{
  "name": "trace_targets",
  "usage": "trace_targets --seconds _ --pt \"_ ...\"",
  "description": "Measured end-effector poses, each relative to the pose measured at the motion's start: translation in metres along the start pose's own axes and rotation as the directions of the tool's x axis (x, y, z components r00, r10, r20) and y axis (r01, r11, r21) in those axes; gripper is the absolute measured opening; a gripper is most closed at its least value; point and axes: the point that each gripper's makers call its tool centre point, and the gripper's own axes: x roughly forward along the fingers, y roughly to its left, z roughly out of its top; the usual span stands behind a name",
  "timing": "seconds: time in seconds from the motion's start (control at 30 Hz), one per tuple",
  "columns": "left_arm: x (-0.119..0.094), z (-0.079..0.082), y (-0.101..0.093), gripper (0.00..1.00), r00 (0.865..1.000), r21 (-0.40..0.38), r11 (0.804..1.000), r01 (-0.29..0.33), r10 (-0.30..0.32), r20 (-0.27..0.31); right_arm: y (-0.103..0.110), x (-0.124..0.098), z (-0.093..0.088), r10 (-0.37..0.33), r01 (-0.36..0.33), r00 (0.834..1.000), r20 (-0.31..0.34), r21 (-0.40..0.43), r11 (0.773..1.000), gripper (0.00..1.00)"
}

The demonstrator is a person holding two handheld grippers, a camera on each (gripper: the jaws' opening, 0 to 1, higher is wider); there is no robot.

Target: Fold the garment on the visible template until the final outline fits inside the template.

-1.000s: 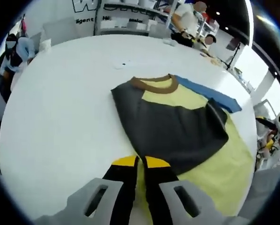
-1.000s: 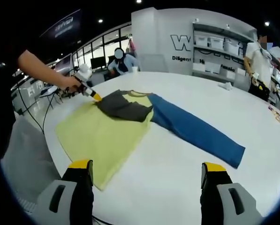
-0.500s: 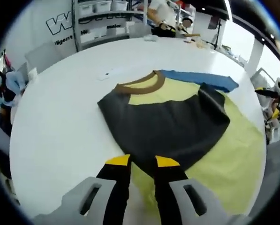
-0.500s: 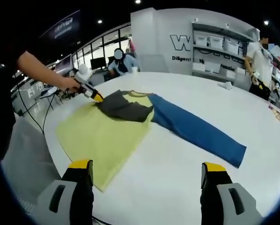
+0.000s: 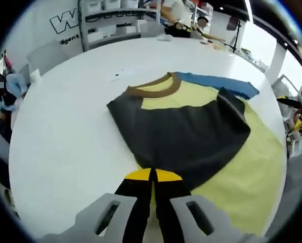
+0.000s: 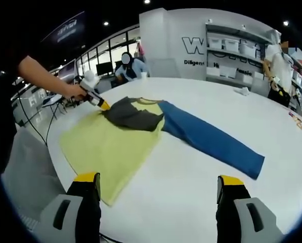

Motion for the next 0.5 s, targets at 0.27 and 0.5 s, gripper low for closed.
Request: trace_targets --seconds 0.27,0.5 --pt "-0.010 0.006 0.009 0.04 0.999 -0.084 0.996 0.010 -0.007 0.041 0.000 0.000 0.003 0.000 0.000 1.000 0.005 -0.002 1.000 0.94" --pt "-0.013 0.006 0.016 0.04 0.999 -0.110 0.994 0.005 0.000 0.049 -0.001 -0.001 0.002 0.000 0.000 1.000 0.006 0.002 1.000 0.94"
